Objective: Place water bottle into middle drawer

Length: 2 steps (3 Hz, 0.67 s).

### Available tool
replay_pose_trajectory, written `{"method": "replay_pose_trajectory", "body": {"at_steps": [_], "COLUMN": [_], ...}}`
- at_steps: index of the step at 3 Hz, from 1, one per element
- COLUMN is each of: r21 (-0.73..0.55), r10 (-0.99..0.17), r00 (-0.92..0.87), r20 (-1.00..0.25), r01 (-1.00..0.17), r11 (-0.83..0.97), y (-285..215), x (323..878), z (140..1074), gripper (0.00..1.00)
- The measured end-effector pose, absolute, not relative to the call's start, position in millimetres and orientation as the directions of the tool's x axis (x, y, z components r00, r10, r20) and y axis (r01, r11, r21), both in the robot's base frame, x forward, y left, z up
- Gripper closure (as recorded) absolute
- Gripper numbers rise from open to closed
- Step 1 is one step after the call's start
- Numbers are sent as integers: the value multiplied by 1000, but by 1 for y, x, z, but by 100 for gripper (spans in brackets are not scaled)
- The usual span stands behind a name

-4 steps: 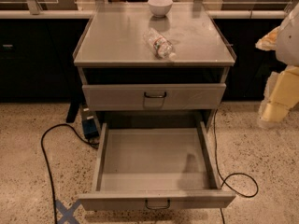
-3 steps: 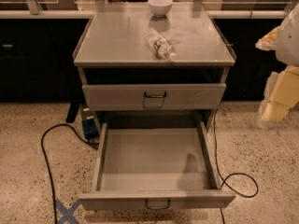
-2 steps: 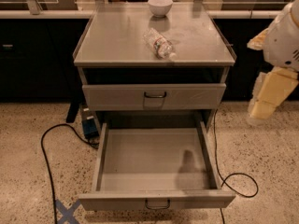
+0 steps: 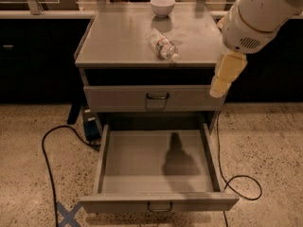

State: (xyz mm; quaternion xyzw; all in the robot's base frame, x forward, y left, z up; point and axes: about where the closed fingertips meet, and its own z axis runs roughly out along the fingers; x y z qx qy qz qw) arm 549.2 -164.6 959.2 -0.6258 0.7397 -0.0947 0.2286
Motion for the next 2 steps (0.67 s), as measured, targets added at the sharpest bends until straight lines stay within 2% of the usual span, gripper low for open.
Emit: {"method": "replay_pose_trajectory", "body": {"at_steps": [1, 2], "r21": [-498, -526], "r10": [-971, -954], "r00": [-101, -136], "r20": [-217, -266], "r01": [-844, -809], "r11": [199, 262], "y": [-146, -136], "x": [594, 630], "z": [955, 948], "gripper": [0, 0]}}
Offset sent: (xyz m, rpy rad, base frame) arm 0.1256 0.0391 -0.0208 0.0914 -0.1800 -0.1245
